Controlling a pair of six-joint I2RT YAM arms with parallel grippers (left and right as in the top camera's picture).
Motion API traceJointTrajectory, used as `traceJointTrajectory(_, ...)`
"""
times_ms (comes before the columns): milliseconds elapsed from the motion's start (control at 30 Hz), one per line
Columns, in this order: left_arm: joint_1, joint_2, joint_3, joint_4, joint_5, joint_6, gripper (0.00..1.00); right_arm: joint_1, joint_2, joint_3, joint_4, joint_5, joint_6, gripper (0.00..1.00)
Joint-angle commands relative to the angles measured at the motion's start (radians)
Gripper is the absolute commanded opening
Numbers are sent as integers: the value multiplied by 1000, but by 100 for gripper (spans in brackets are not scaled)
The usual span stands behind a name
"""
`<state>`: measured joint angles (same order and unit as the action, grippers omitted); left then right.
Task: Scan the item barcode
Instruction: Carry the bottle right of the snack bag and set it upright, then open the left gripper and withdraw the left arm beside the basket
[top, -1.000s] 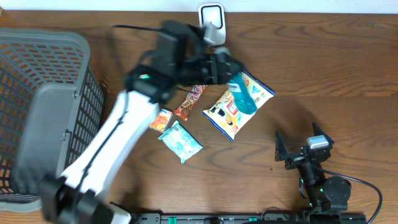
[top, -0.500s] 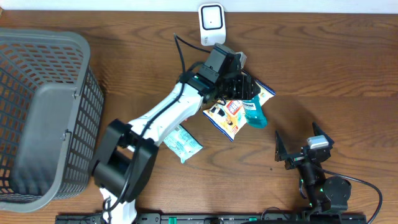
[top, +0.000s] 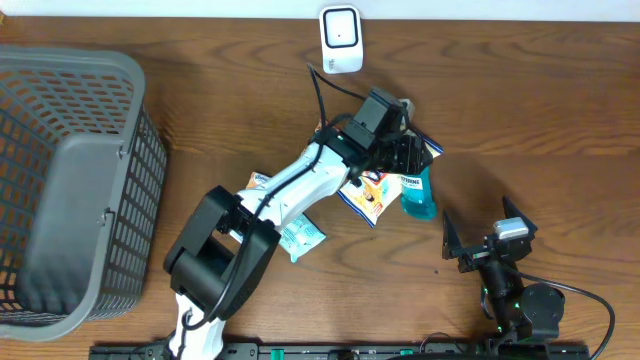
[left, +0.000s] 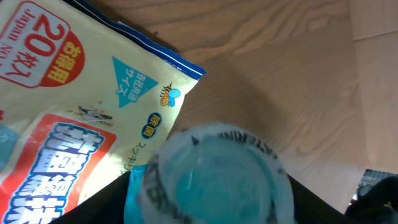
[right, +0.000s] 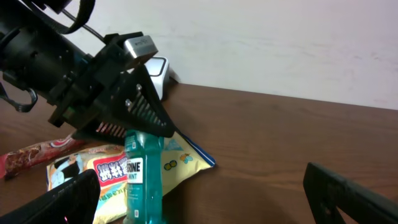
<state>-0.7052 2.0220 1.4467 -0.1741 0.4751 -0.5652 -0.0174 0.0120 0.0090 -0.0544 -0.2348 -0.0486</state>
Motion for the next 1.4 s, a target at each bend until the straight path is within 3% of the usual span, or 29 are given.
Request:
traceJointTrajectory(0,-40,17,10,0,-121,11,54,4,-5,-3,-1,0,-1,99)
traceJointTrajectory(167,-68,17,10,0,-238,11,55,4,-5,-3,-1,0,-1,99)
traceJointTrajectory(233,-68,17,10,1,-256,15,72,4,-5,-3,-1,0,-1,99)
traceJointTrajectory(300,-63,16,10,0,-256,27,79,4,-5,-3,-1,0,-1,99)
traceJointTrajectory(333,-61,15,10,0,-256,35,89,4,-5,-3,-1,0,-1,99)
traceJointTrajectory(433,-53,4,11,0,-255,37,96,4,-5,-3,-1,0,-1,99)
traceJointTrajectory(700,-50,-123,11,-29,-267,147,98,4,-5,-3,-1,0,-2,99)
traceJointTrajectory(1100,8,-433,11,-251,-573,261,98,4,-5,-3,-1,0,-1,99)
traceJointTrajectory(1367,42,-570,11,-255,-680,396,98,4,-5,-3,-1,0,-1,99)
